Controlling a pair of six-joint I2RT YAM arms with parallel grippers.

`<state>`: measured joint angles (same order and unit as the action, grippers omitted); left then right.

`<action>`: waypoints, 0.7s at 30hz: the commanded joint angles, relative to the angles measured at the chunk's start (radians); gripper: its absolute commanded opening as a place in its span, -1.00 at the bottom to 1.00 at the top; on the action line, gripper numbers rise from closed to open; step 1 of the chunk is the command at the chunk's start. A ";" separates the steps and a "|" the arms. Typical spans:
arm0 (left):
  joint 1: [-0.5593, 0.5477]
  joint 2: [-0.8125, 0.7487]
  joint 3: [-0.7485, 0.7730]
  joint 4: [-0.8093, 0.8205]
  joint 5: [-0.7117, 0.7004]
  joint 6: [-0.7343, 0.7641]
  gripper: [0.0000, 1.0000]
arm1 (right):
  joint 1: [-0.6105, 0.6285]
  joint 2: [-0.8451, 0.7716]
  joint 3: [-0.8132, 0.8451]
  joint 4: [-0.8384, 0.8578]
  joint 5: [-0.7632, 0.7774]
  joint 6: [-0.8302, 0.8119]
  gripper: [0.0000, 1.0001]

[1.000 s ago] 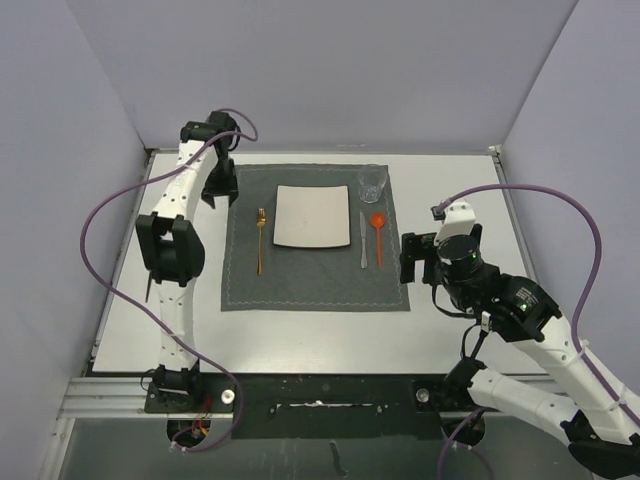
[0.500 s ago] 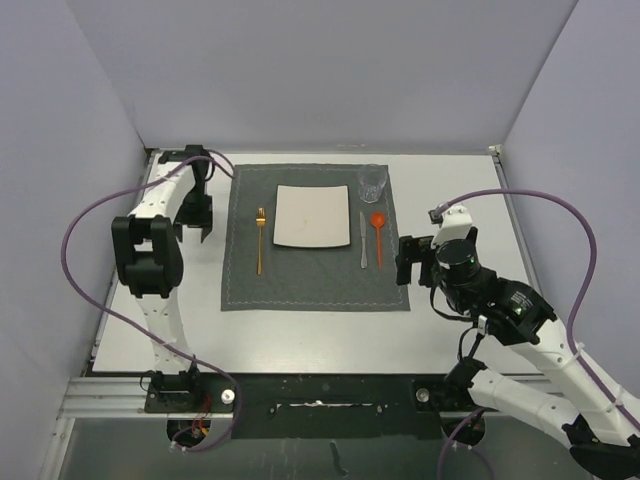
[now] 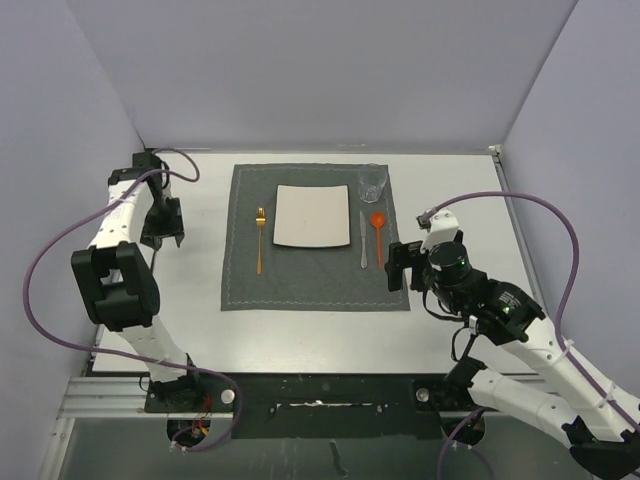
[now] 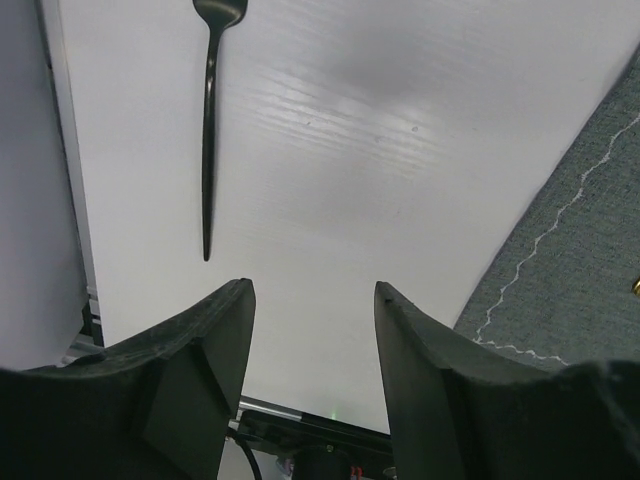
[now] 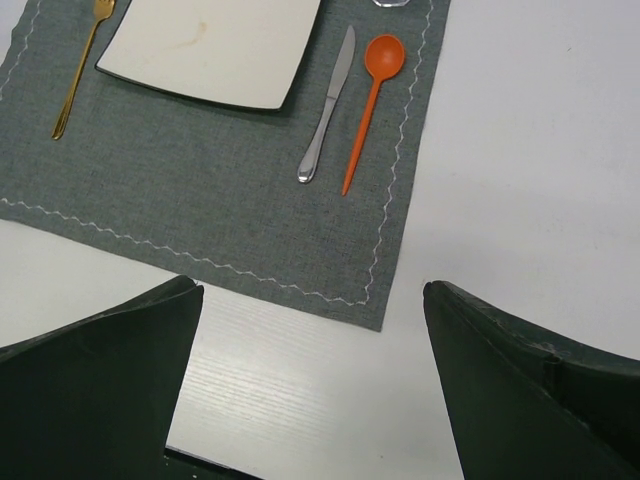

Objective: Set the dinner table for one person
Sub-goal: Pick up the fork at the center of the board.

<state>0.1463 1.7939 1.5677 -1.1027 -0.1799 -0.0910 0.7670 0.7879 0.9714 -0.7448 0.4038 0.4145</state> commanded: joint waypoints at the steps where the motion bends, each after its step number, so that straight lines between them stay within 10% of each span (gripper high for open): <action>1: 0.066 -0.007 -0.017 0.082 0.109 0.024 -0.02 | 0.004 -0.011 -0.016 0.086 -0.026 -0.012 0.95; 21: 0.230 0.337 0.213 0.056 0.251 0.138 -0.13 | 0.001 -0.007 -0.080 0.132 0.022 -0.022 0.96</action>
<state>0.3317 2.0972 1.7561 -1.0584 0.0456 0.0158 0.7670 0.7872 0.8852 -0.6815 0.3847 0.4061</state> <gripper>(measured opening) 0.438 0.979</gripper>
